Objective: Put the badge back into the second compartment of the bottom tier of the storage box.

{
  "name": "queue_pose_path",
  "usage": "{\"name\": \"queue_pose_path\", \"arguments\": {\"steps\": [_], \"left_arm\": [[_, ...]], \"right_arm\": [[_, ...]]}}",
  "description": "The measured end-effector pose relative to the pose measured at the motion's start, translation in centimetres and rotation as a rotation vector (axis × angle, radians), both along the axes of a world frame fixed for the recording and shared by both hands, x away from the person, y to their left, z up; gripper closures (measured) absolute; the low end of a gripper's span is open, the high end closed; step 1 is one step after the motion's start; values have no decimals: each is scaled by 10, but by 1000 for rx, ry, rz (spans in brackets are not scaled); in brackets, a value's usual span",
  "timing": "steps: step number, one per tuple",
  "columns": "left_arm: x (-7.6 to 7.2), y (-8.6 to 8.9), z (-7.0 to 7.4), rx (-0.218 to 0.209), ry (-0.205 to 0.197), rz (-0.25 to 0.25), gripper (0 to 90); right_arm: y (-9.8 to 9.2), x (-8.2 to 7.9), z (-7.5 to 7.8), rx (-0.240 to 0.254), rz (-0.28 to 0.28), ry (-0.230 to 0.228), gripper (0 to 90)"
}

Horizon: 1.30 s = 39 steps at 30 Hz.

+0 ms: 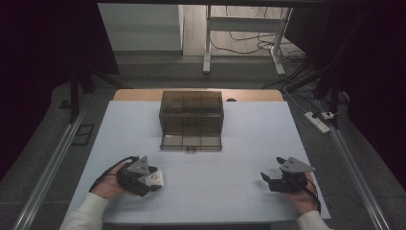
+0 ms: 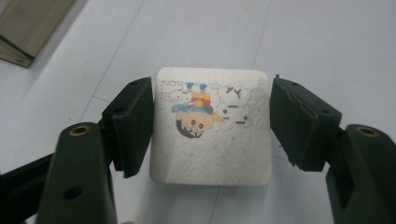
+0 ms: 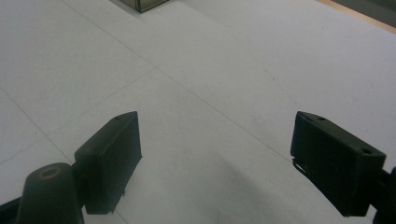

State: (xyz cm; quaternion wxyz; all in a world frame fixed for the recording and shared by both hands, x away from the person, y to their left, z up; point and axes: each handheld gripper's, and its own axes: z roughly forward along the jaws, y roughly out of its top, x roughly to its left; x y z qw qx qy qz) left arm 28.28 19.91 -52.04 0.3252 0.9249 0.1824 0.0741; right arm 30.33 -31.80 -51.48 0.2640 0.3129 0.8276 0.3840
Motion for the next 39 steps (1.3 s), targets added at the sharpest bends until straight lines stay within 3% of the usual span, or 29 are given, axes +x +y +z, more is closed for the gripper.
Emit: {"name": "queue_pose_path", "arguments": {"steps": [10, 19, 39], "left_arm": [[1, 3, 5, -58, -30, 48, 328], [4, 8, 7, -114, -58, 131, 328], [16, 2, 16, -170, -122, 178, 328]], "right_arm": [[0, 0, 0, 0, -2, 0, 157], [-1, 0, 0, 4, -2, -2, 157], [3, 0, 0, 1, 3, 0, 157]]}}
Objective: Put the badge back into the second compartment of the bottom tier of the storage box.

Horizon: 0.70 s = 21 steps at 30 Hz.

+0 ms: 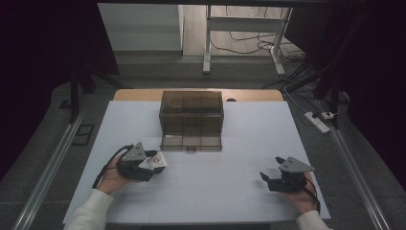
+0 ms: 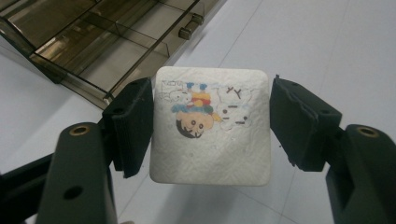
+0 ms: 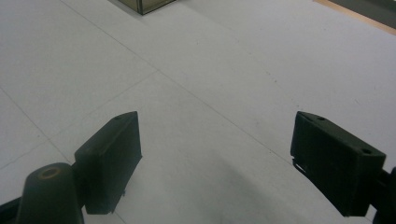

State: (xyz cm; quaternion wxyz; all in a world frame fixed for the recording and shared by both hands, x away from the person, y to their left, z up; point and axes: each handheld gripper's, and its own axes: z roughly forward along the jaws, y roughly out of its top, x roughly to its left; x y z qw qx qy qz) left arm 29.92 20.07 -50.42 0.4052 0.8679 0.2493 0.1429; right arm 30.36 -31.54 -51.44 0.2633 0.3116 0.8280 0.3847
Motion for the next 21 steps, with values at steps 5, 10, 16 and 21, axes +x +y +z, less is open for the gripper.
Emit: {"name": "queue_pose_path", "arguments": {"steps": [5, 10, 16, 21], "left_arm": [[4, -1, 0, -13, -3, 5, 328], [9, -4, 4, -18, -13, 18, 328], [15, -6, 6, -8, -35, 35, 328], [20, -6, 8, -14, -43, 38, 328]], "right_arm": [[1, 1, 0, -6, 5, 2, 157], [0, 1, 0, -5, 2, 1, 157], [1, 1, 0, -5, 6, 0, 157], [1, 1, 0, -6, 5, -1, 157]]}}
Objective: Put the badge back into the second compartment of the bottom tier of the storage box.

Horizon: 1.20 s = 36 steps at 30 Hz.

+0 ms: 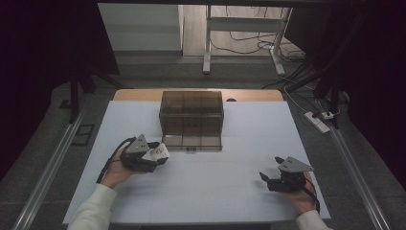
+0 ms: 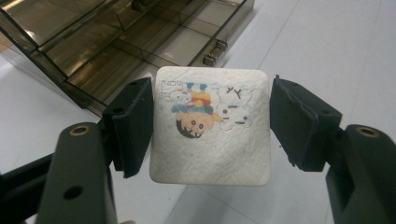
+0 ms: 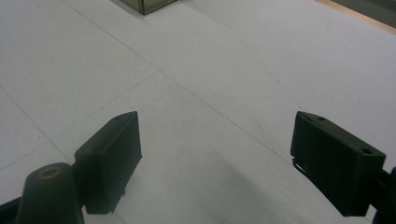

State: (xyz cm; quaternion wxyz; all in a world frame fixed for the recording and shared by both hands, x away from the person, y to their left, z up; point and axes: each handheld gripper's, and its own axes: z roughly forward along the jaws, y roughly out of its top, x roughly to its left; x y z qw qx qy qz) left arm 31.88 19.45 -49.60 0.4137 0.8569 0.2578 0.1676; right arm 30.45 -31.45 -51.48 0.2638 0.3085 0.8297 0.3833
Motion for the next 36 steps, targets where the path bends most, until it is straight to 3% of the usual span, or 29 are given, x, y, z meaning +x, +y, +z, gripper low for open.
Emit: {"name": "queue_pose_path", "arguments": {"steps": [5, 14, 36], "left_arm": [[5, -6, 2, -12, -10, 10, 328], [9, -13, 6, -17, -29, -14, 328], [38, -33, 7, -18, -29, -40, 328]], "right_arm": [[0, 0, 0, 5, -5, -2, 157], [0, 0, 1, 11, -5, -6, 158], [1, 1, 0, 9, -5, 2, 160]]}}
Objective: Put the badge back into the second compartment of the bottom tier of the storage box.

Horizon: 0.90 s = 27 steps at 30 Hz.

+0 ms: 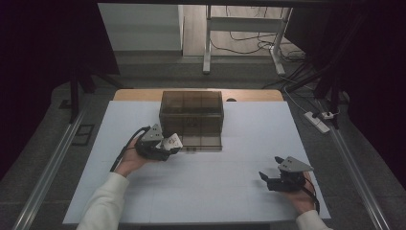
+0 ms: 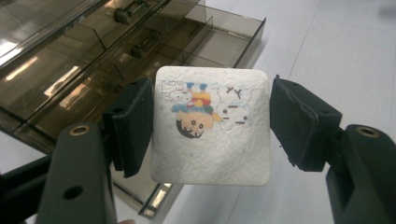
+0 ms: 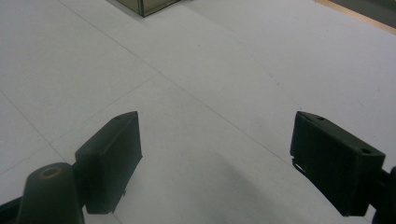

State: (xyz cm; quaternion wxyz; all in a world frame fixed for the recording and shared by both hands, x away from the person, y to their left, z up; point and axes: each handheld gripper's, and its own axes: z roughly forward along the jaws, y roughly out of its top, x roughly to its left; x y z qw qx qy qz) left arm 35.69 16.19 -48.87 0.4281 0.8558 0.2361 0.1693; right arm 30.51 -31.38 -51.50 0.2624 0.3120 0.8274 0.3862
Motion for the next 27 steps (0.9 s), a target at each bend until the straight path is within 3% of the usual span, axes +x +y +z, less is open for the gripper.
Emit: {"name": "queue_pose_path", "arguments": {"steps": [14, 27], "left_arm": [[20, -19, 2, 18, -17, -32, 328], [26, -25, 3, 26, -28, -47, 328]], "right_arm": [[0, 1, -1, -5, 1, 2, 160], [0, 1, -1, -11, 1, 3, 161]]}}
